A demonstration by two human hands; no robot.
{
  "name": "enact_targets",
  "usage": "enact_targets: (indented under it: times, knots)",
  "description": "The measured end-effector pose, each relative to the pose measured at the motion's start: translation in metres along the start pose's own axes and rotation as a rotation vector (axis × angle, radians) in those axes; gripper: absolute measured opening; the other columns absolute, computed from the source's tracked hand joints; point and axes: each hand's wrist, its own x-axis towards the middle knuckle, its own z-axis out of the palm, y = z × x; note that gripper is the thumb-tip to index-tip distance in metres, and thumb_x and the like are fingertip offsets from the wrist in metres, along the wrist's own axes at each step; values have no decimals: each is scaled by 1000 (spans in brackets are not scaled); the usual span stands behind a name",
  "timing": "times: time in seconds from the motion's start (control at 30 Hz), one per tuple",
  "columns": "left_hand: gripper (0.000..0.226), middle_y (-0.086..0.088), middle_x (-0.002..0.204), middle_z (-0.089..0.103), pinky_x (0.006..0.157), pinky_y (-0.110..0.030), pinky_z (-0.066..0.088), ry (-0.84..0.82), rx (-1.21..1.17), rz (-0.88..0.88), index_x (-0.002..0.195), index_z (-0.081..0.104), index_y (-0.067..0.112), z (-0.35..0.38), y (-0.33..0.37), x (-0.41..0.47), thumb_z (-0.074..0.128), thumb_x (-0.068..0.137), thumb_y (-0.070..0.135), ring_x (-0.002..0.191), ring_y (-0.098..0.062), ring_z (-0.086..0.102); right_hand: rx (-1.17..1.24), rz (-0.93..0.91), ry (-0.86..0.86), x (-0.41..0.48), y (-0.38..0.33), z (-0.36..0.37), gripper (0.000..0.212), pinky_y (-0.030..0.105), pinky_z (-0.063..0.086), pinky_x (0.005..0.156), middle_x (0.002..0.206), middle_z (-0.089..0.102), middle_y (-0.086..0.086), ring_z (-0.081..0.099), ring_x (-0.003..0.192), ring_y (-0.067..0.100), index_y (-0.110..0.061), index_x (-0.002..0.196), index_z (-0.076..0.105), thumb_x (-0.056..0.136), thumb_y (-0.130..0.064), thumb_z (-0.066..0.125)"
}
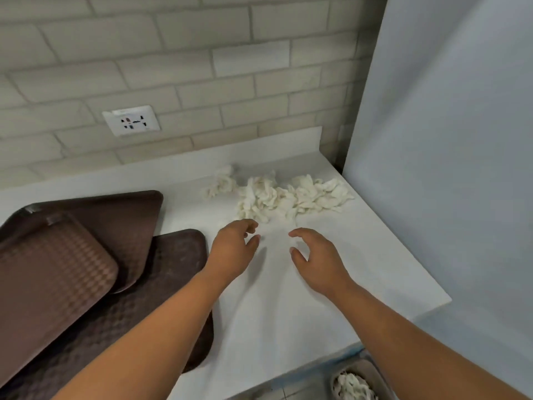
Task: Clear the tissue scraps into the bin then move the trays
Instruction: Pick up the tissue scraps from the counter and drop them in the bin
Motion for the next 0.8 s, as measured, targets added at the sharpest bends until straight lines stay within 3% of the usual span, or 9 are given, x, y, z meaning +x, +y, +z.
enact_targets:
  times: [0.23,0.43,0.57,0.63,0.73,0.8]
  knots:
    - [37,-5,124,62,92,-29,44,-126,175,31,126,61,13,7,-53,54,63,92,25,112,-25,57,-30,69,-23,55,-9,46,32,7,28,99,129,58,-10,51,119,3,-23,126,59,94,-17,59]
    - [24,-1,106,66,81,-28,43,-208,312,159,107,72,20,30,-67,70,61,90,34,95,-24,52,-78,85,25,69,-2,58,32,6,28,99,126,62,-6,54,119,9,-18,123,62,92,-10,57]
    - [5,10,78,59,68,-23,37,-281,194,131,89,68,20,18,-66,67,65,86,19,76,-12,51,-64,109,40,78,0,60,32,11,31,101,127,61,-6,53,120,8,-18,124,62,94,-10,54]
    - [16,12,75,55,67,-24,40,-338,87,116,97,63,22,5,-67,66,68,82,15,69,-9,50,-50,113,37,85,-2,62,33,13,33,101,127,61,-5,53,120,8,-18,125,61,95,-9,53]
    - [35,0,91,63,72,-21,41,-211,-57,61,119,63,19,-20,-75,68,66,85,12,80,-15,57,-37,97,15,96,-10,71,33,15,37,98,126,62,-6,56,116,9,-18,125,61,94,-9,53]
    - [27,-4,98,60,75,-18,37,-51,-82,-11,115,68,15,-39,-82,73,61,89,11,86,-18,58,-47,84,-46,105,-19,80,33,15,40,93,126,61,-8,58,109,9,-21,127,59,95,-14,54]
